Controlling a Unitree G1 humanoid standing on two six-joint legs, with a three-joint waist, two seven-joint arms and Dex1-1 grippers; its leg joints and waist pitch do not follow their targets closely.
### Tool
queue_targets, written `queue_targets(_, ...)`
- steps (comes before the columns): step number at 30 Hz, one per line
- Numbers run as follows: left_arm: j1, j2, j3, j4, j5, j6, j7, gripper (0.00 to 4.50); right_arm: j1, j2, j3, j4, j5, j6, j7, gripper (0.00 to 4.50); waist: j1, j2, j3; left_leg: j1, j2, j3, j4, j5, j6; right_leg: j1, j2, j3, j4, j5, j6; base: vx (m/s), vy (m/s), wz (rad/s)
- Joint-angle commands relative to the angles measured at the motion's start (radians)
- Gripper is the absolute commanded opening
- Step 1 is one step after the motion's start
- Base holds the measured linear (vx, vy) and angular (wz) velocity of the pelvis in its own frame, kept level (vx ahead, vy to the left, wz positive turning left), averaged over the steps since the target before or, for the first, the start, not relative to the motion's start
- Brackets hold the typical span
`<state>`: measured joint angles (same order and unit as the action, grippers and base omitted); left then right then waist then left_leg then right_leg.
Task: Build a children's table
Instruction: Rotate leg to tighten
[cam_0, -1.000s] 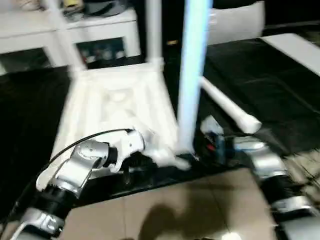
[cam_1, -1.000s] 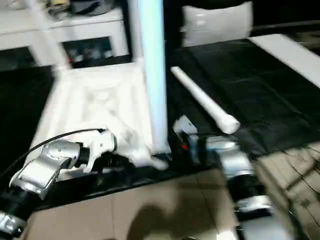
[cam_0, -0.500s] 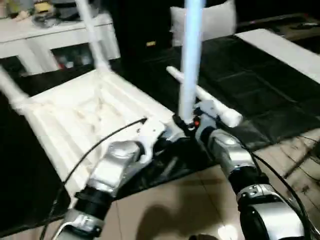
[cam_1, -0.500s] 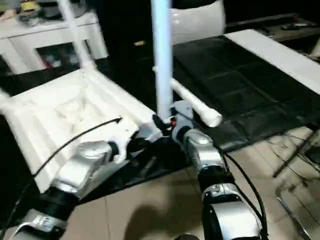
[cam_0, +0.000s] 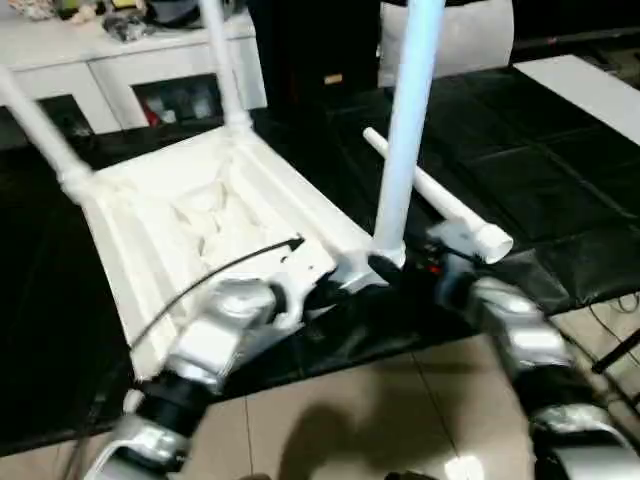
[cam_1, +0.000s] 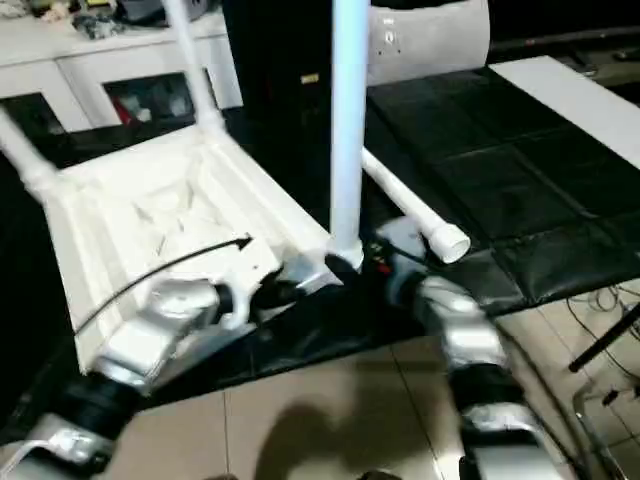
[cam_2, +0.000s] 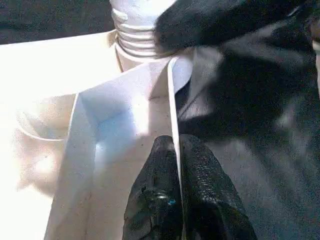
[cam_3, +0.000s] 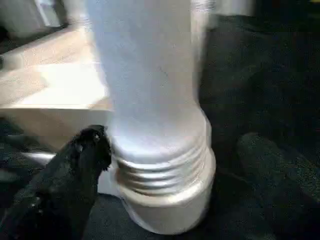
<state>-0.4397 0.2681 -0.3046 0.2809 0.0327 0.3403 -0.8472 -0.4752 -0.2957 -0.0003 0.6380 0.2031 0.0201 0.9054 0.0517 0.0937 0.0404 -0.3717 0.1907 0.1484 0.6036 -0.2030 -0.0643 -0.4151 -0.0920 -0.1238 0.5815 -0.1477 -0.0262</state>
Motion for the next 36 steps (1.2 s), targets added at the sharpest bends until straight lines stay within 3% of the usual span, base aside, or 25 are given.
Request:
queue_targets(1,-0.003,0.030,-0.037,-0.012,0.000,-0.048,-0.089,0.00,-0.003,-0.026,0.022,-0.054,0.020,0.018,0.087,4.43,0.001,-0.009,-0.066,-0.001,0.030,0.000,-0.067,-0.193,0.122,0.073,-0.048,0.041,-0.072,-0.321,-0.164,0.000,0.000,0.00)
queue_targets(4,0.006,0.085,-0.060,-0.020,-0.019,-0.098,-0.198,0.00,-0.009,-0.076,0.074,-0.086,0.013,0.036,0.216,4.43,0.006,-0.006,-0.063,0.009,0.031,0.004,-0.068,-0.220,0.106,0.067,-0.050,0.044,-0.078,-0.349,-0.168,0.000,0.000,0.00)
queue_targets(5,0.007,0.101,-0.069,-0.020,-0.024,-0.117,-0.231,0.00,-0.012,-0.088,0.088,-0.090,0.002,0.028,0.240,4.43,0.010,-0.004,-0.063,0.007,0.031,0.003,-0.069,-0.222,0.104,0.067,-0.050,0.045,-0.076,-0.349,-0.170,0.000,0.000,0.00)
queue_targets(6,0.009,0.112,-0.076,-0.020,-0.027,-0.130,-0.254,0.00,-0.015,-0.095,0.098,-0.090,-0.008,0.017,0.252,4.43,0.011,-0.002,-0.066,0.006,0.033,0.002,-0.069,-0.209,0.100,0.068,-0.052,0.046,-0.072,-0.326,-0.174,0.000,0.000,0.00)
queue_targets(7,0.009,0.122,-0.082,-0.018,-0.030,-0.140,-0.273,0.00,-0.017,-0.100,0.105,-0.090,-0.018,0.001,0.260,4.43,0.011,-0.008,-0.067,0.006,0.034,0.004,-0.069,-0.200,0.100,0.067,-0.051,0.047,-0.072,-0.311,-0.178,0.000,0.000,0.00)
queue_targets(10,0.007,0.161,-0.107,-0.008,-0.033,-0.181,-0.345,0.00,-0.026,-0.122,0.145,-0.101,-0.028,-0.027,0.342,4.28,0.020,-0.004,-0.071,0.007,0.034,0.004,-0.065,-0.169,0.108,0.068,-0.051,0.048,-0.061,-0.248,-0.201,0.000,0.000,0.00)
queue_targets(11,0.005,0.176,-0.116,-0.006,-0.032,-0.193,-0.372,0.00,-0.029,-0.130,0.163,-0.109,-0.028,-0.025,0.384,4.28,0.021,-0.017,-0.070,0.004,0.035,0.006,-0.065,-0.160,0.116,0.069,-0.050,0.049,-0.060,-0.235,-0.204,0.000,0.000,0.00)
queue_targets(13,0.003,0.184,-0.121,-0.003,-0.029,-0.205,-0.390,0.00,-0.030,-0.134,0.174,-0.115,-0.028,-0.018,0.413,4.18,0.030,-0.008,-0.071,0.006,0.036,0.006,-0.063,-0.149,0.120,0.068,-0.052,0.051,-0.057,-0.236,-0.205,0.000,0.000,0.00)
queue_targets(16,0.000,0.190,-0.125,0.003,-0.029,-0.214,-0.406,0.00,-0.033,-0.139,0.189,-0.119,-0.023,-0.002,0.442,3.93,0.036,-0.008,-0.071,0.006,0.038,0.006,-0.065,-0.149,0.115,0.068,-0.054,0.052,-0.056,-0.234,-0.207,0.000,0.000,0.00)
queue_targets(17,-0.005,0.198,-0.131,0.010,-0.030,-0.227,-0.423,0.00,-0.038,-0.144,0.205,-0.119,-0.019,0.012,0.476,3.78,0.036,-0.022,-0.070,0.004,0.037,0.006,-0.066,-0.147,0.114,0.071,-0.054,0.052,-0.056,-0.243,-0.205,0.000,0.000,0.00)
queue_targets(18,-0.008,0.201,-0.135,0.015,-0.030,-0.235,-0.433,0.00,-0.042,-0.146,0.214,-0.117,-0.017,0.018,0.495,3.78,0.037,-0.017,-0.069,0.004,0.035,0.005,-0.066,-0.150,0.114,0.071,-0.053,0.051,-0.056,-0.257,-0.202,0.000,0.000,0.00)
queue_targets(24,-0.013,0.202,-0.140,0.030,-0.026,-0.254,-0.452,0.00,-0.049,-0.147,0.225,-0.106,-0.017,0.014,0.526,3.16,0.037,-0.020,-0.068,0.005,0.036,0.007,-0.067,-0.154,0.104,0.068,-0.055,0.052,-0.063,-0.306,-0.178,0.000,0.000,0.00)
queue_targets(28,-0.008,0.202,-0.142,0.030,-0.029,-0.257,-0.454,0.00,-0.044,-0.145,0.229,-0.110,-0.013,0.018,0.535,2.81,0.037,-0.021,-0.071,0.003,0.036,0.006,-0.065,-0.136,0.105,0.069,-0.055,0.053,-0.059,-0.287,-0.179,0.000,0.000,0.00)
queue_targets(36,0.033,0.182,-0.115,-0.016,-0.064,-0.192,-0.425,0.00,-0.003,-0.121,0.220,-0.143,0.025,0.082,0.536,2.64,0.038,-0.023,-0.071,0.003,0.036,0.007,-0.064,-0.126,0.111,0.069,-0.054,0.052,-0.058,-0.279,-0.182,0.000,0.000,0.00)
